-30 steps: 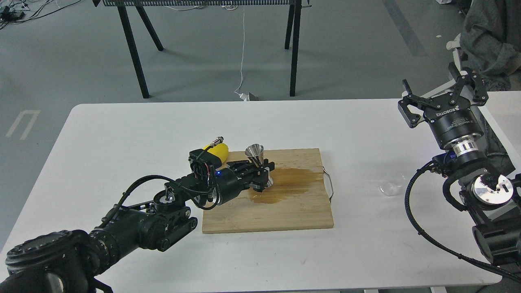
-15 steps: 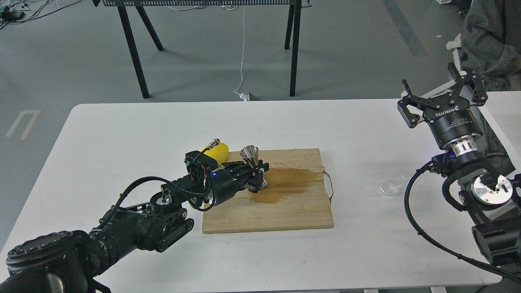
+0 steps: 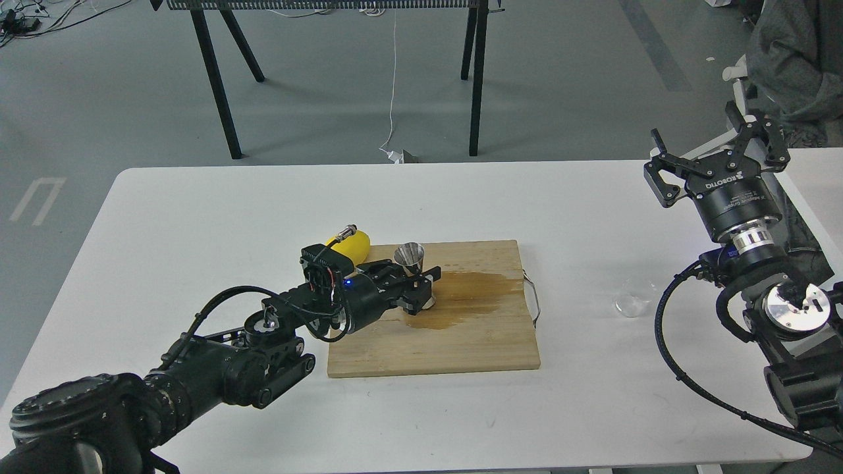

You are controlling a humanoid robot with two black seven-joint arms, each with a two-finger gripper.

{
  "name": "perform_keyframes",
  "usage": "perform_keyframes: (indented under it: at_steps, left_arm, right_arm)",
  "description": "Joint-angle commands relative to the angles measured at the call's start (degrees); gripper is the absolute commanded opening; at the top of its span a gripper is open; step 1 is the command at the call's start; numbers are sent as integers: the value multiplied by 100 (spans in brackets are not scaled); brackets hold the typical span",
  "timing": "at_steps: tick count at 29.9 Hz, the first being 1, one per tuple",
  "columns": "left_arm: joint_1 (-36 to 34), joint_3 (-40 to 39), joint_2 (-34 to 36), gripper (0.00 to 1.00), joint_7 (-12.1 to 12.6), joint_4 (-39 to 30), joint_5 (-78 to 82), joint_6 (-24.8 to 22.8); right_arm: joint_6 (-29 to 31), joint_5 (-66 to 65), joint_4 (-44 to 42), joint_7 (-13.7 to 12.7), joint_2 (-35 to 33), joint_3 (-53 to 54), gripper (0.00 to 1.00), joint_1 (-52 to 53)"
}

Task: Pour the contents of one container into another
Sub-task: 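Lower the jigger upright onto the board beside the spill, open left gripper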

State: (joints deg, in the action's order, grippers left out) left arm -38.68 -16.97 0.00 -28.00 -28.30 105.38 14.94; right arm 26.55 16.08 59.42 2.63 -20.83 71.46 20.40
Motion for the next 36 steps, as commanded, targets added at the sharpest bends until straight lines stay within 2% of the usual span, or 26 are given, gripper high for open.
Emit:
perform_keyframes:
  at_steps: [1,5,9,10,20,36]
  left_arm:
    - [0,0,0,50,0,-9,0,0]
    - [9,0,0,57,0,-70,0,0]
    - [18,0,0,76,0,-176,0,-18]
    - [27,0,0,78,0,-176,0,-18]
    - [220,-17,0,86,0,-422,0,-9]
    - [246,-70,316,87,0,-571,-17,-9]
  right_arm:
    - [8,0,0,0,0,0,99,-1]
    - [8,0,0,0,0,0,99,-1]
    - [17,0,9,0,-8,17,99,-18]
    - [26,9,17,0,-17,17,99,-27]
    - [43,9,44,0,-35,52,99,-62]
    - [61,18,61,0,-35,79,99,-88]
